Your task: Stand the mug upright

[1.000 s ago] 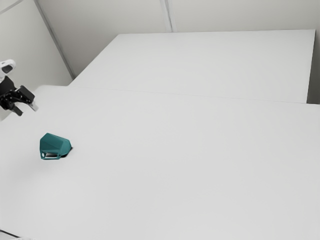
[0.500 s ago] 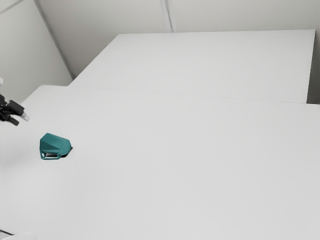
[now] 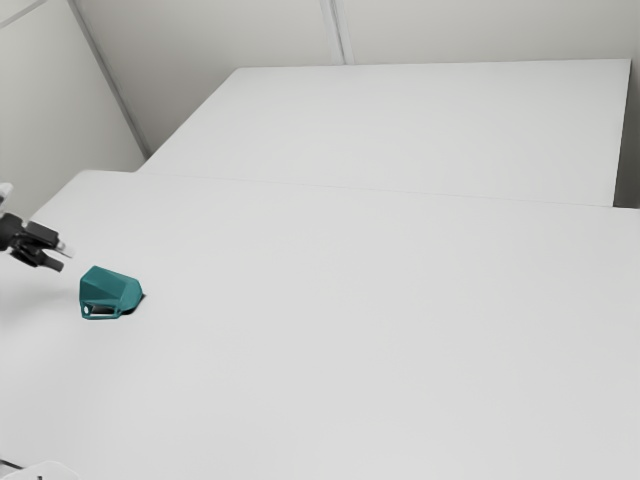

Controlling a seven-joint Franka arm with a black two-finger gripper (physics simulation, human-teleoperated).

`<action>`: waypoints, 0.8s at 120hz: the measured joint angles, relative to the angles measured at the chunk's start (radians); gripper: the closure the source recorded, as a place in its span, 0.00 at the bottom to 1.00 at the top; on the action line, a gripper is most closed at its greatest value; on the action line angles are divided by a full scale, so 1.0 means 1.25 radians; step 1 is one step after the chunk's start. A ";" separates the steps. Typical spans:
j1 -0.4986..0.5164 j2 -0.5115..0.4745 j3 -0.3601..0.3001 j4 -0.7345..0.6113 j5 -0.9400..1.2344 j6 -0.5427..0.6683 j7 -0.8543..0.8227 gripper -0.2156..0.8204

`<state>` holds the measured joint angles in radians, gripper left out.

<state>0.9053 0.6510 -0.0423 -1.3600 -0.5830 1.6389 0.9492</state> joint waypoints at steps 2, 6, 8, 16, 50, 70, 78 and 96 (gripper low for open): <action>0.000 0.000 0.000 -0.003 -0.004 -0.005 0.001 0.21; 0.000 0.000 0.000 -0.010 -0.009 -0.013 0.004 0.21; 0.000 0.000 0.000 -0.015 -0.010 -0.016 0.005 0.21; -0.002 -0.007 -0.002 -0.041 -0.013 -0.019 0.010 0.21; 0.010 -0.035 -0.047 -0.112 -0.021 0.005 0.028 0.21; 0.035 -0.040 -0.081 -0.148 -0.026 0.011 0.035 0.22; 0.036 -0.036 -0.084 -0.153 -0.027 0.013 0.037 0.26; 0.035 -0.032 -0.085 -0.159 -0.028 0.015 0.040 0.46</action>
<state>0.9494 0.6112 -0.1486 -1.5584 -0.6178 1.6573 0.9992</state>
